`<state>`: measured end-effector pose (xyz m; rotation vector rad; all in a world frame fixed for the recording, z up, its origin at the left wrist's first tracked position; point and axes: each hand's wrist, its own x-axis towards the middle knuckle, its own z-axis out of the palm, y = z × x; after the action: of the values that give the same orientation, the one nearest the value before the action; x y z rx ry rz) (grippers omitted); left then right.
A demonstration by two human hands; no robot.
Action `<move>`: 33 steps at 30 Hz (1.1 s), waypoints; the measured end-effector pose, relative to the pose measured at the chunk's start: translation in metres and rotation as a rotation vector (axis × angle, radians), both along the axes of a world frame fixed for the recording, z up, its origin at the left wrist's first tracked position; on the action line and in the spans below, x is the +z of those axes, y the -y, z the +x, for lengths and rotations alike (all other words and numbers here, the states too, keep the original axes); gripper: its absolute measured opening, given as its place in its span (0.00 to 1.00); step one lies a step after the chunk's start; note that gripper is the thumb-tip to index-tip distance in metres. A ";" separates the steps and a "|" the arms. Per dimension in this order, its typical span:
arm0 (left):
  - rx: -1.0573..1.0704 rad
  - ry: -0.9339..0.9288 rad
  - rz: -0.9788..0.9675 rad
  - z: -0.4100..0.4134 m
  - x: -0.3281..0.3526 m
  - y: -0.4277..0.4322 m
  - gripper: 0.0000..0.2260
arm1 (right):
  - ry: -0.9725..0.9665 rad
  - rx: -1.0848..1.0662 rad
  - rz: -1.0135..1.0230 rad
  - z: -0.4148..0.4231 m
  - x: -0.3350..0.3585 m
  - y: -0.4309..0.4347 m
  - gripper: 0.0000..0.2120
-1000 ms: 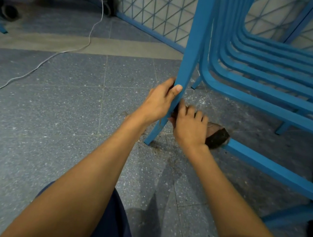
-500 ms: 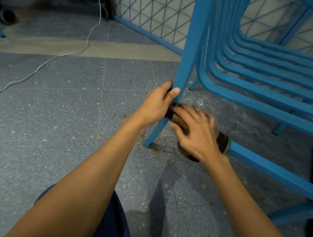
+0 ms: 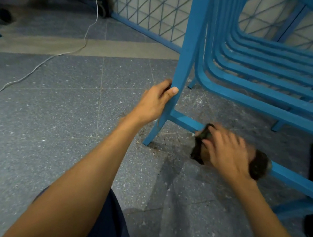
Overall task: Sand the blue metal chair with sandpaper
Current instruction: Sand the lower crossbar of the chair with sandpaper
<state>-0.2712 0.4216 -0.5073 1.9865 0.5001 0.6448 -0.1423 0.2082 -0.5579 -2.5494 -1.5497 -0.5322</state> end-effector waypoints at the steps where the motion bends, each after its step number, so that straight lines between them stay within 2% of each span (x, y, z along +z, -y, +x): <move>1: -0.002 -0.003 -0.012 0.000 0.000 0.000 0.13 | -0.038 -0.028 0.023 0.006 0.002 0.017 0.17; 5: -0.012 -0.002 -0.043 0.001 0.000 0.001 0.13 | -0.260 -0.107 0.157 0.012 0.014 0.028 0.17; 8: -0.007 0.004 -0.021 0.002 -0.001 0.001 0.09 | -0.356 -0.071 0.214 -0.005 0.019 -0.029 0.13; 10: 0.019 0.007 0.025 0.004 -0.004 0.002 0.08 | -0.365 -0.073 0.150 -0.023 0.015 -0.077 0.14; 13: 0.080 0.000 0.076 0.005 -0.006 0.005 0.10 | -0.204 -0.085 -0.011 -0.042 0.007 -0.111 0.19; 17: 0.070 -0.007 0.074 0.004 -0.007 0.006 0.12 | -0.063 -0.030 -0.131 -0.024 0.001 -0.057 0.26; 20: 0.063 -0.008 0.074 0.003 -0.005 0.006 0.12 | -0.048 -0.174 -0.087 0.005 0.004 0.014 0.26; 23: 0.072 -0.043 0.096 0.003 -0.004 0.007 0.16 | -0.056 -0.333 -0.047 0.029 0.011 0.083 0.32; 26: 0.157 -0.018 0.197 0.005 -0.002 0.015 0.16 | -0.100 -0.514 0.018 0.035 0.014 0.090 0.33; 28: 0.252 0.111 0.215 0.010 -0.001 0.027 0.18 | -0.173 -0.643 0.091 0.028 0.016 0.066 0.31; 30: 0.341 0.220 0.225 0.015 0.000 0.038 0.20 | -0.221 -0.609 0.078 0.011 0.013 0.028 0.29; 33: 0.431 0.268 0.199 0.024 0.003 0.050 0.23 | -0.205 -0.365 0.002 -0.020 0.003 -0.029 0.25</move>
<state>-0.2477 0.3721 -0.5042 1.9461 0.7286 1.2514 -0.1621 0.2372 -0.5545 -2.7947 -1.0239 -0.2898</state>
